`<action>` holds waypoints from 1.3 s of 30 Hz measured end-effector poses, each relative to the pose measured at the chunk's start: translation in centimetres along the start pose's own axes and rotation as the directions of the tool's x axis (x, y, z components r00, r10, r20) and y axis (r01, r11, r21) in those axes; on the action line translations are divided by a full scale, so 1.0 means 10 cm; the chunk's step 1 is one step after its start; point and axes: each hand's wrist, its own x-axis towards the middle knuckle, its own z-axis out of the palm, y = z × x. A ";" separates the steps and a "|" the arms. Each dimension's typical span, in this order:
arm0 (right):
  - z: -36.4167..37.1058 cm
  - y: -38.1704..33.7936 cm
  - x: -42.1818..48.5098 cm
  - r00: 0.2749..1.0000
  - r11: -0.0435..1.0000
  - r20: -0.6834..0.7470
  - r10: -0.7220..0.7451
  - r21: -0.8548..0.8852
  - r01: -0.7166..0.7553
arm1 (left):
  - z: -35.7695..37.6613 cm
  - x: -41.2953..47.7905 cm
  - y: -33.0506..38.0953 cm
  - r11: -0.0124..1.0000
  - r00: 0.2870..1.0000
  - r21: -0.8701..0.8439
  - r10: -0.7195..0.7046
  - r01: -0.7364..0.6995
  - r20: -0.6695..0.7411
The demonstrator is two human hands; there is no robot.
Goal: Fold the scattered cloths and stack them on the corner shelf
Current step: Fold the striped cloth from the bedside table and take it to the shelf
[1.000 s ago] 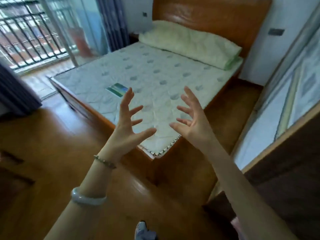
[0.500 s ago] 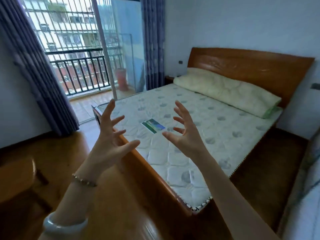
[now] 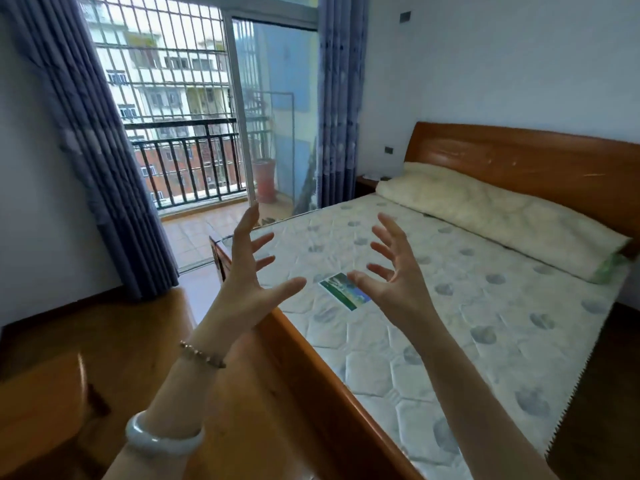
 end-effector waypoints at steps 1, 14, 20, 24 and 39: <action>0.08 0.04 0.13 1.000 1.000 0.013 0.002 0.009 -0.002 | -0.03 0.09 -0.15 1.000 1.000 -0.008 -0.019 0.019 -0.012; 1.49 0.81 2.79 0.984 0.988 0.148 -0.102 0.133 0.083 | -0.84 1.90 -1.80 0.987 0.985 0.108 -0.101 0.116 -0.140; 2.43 1.00 3.79 0.947 0.963 0.266 -0.178 0.243 0.113 | -1.59 2.51 -2.40 0.962 0.955 0.201 -0.128 0.186 -0.268; 3.16 1.19 4.34 0.936 0.957 0.300 -0.187 0.269 0.105 | -2.09 2.81 -2.97 0.958 0.943 0.223 -0.107 0.183 -0.314; 5.90 1.69 6.36 0.946 0.956 0.310 -0.095 0.292 0.000 | -4.03 4.32 -5.39 0.954 0.929 0.177 -0.175 0.242 -0.326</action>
